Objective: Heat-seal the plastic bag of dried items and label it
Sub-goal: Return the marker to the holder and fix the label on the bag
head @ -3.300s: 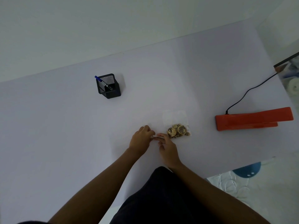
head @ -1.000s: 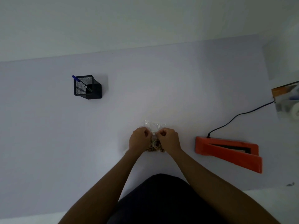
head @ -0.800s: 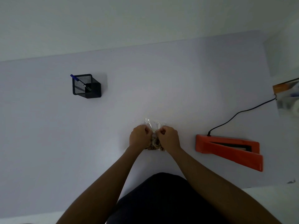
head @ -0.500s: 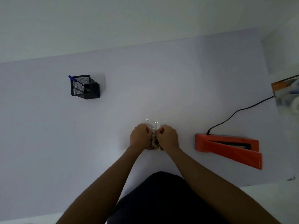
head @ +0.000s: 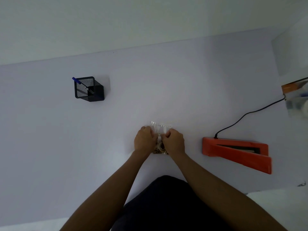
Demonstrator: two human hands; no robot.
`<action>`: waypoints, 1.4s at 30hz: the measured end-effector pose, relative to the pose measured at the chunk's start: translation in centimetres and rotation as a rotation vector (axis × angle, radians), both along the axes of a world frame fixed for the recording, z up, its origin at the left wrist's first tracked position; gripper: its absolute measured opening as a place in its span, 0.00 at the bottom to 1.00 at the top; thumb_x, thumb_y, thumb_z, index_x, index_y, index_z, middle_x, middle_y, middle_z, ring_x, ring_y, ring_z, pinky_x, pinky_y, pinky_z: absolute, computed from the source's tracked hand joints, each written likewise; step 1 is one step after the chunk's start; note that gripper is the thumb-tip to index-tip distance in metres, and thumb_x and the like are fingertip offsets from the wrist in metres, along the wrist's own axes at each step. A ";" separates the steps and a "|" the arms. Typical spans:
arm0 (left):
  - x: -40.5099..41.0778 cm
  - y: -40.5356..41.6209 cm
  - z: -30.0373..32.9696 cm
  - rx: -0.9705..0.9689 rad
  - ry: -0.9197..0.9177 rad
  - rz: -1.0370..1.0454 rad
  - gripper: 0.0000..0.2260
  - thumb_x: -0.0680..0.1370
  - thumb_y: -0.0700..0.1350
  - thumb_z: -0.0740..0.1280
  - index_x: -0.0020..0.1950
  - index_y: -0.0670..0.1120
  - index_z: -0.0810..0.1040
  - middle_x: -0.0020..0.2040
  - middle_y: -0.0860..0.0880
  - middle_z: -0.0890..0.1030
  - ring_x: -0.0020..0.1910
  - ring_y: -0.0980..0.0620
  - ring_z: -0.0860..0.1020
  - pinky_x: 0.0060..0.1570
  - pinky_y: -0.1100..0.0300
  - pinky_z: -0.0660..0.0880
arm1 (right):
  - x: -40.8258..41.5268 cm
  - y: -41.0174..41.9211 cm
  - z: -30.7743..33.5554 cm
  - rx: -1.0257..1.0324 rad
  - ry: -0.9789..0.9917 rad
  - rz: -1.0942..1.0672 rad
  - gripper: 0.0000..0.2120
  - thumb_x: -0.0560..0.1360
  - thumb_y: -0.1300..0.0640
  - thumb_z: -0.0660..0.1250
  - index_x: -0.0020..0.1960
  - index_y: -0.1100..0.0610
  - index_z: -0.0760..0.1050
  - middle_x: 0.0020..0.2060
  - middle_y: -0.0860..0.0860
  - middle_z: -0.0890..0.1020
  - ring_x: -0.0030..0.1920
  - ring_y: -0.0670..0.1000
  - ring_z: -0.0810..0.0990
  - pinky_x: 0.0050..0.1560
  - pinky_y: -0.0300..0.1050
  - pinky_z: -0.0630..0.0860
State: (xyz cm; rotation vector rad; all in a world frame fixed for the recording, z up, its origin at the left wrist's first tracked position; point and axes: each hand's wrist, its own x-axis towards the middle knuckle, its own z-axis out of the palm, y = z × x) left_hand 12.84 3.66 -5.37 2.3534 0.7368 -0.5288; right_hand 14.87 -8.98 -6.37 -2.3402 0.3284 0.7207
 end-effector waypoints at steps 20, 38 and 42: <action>-0.1 1.3 -0.6 -0.057 -0.005 0.085 0.13 0.70 0.52 0.76 0.39 0.48 0.73 0.39 0.53 0.78 0.37 0.52 0.76 0.32 0.63 0.67 | -0.9 0.0 -0.6 0.098 -0.094 -0.161 0.08 0.75 0.63 0.67 0.41 0.58 0.69 0.37 0.52 0.78 0.38 0.53 0.78 0.40 0.53 0.78; -0.3 -0.1 -1.1 0.003 -0.099 0.189 0.23 0.63 0.65 0.76 0.38 0.50 0.70 0.36 0.55 0.74 0.37 0.52 0.74 0.32 0.60 0.70 | -0.5 -0.2 -0.7 0.059 -0.083 -0.145 0.07 0.74 0.64 0.68 0.41 0.58 0.71 0.37 0.52 0.78 0.38 0.54 0.78 0.37 0.47 0.74; -0.3 0.3 -1.1 -0.019 -0.083 0.213 0.19 0.66 0.60 0.77 0.39 0.49 0.73 0.35 0.54 0.77 0.35 0.53 0.76 0.33 0.59 0.72 | -0.3 0.2 -0.6 0.044 -0.085 -0.158 0.08 0.74 0.64 0.68 0.41 0.58 0.70 0.38 0.53 0.79 0.38 0.54 0.77 0.36 0.45 0.71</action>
